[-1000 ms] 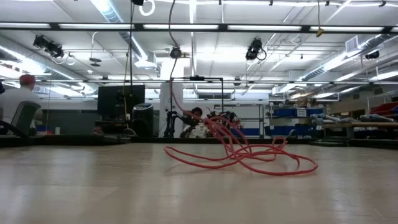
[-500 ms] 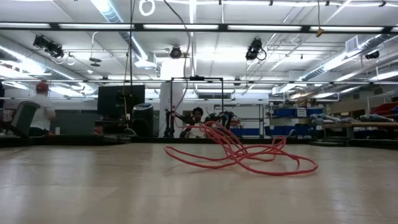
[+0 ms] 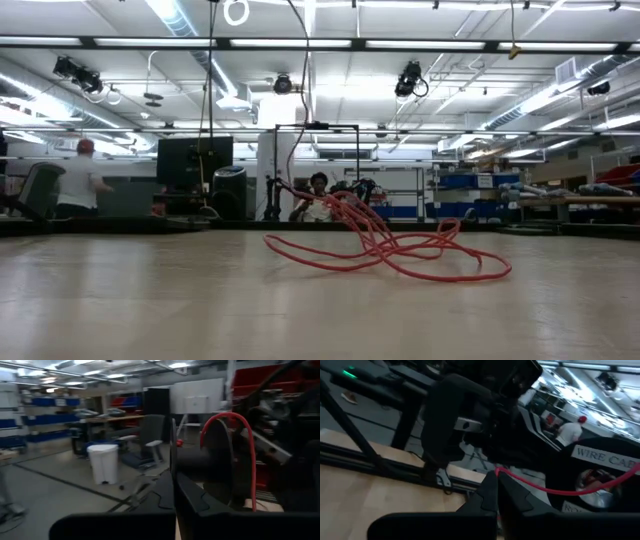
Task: Coil cords
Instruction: Coil the red wire onto the spool
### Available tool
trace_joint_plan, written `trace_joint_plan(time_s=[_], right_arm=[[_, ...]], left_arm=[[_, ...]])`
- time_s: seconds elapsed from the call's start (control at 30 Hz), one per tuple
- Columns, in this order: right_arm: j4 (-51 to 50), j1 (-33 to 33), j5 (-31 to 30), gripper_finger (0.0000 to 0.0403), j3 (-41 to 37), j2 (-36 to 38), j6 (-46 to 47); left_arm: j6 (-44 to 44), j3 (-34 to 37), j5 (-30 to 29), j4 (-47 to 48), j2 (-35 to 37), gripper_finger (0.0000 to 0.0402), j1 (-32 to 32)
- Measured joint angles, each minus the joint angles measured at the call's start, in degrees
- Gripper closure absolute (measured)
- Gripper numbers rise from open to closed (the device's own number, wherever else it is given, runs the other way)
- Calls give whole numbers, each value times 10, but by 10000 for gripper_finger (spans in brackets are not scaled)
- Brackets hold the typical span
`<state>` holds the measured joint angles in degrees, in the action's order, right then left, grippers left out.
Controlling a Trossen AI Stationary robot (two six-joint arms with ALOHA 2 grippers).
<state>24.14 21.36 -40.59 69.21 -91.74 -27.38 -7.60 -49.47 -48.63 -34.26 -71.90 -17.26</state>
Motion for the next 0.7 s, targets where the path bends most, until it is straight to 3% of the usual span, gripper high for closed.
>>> trace_joint_plan(time_s=[0.07, 0.2, 0.33, 0.47, 0.7], right_arm=[[-1, -2, 3, 403, 0, 0, -1], [-14, -9, 93, 403, 0, 0, -2], [-16, -9, 109, 403, 0, 0, -4], [-17, -15, 145, 403, 0, 0, -8], [-54, -35, 159, 399, 0, 0, 41]], left_arm=[[-1, 0, -16, 1, 0, 401, 0], [-11, 0, -57, 26, 0, 401, 3], [-12, 0, -83, 83, 0, 401, 17], [5, 0, -82, 125, 0, 401, 34], [37, 0, -47, 129, 0, 401, 42]])
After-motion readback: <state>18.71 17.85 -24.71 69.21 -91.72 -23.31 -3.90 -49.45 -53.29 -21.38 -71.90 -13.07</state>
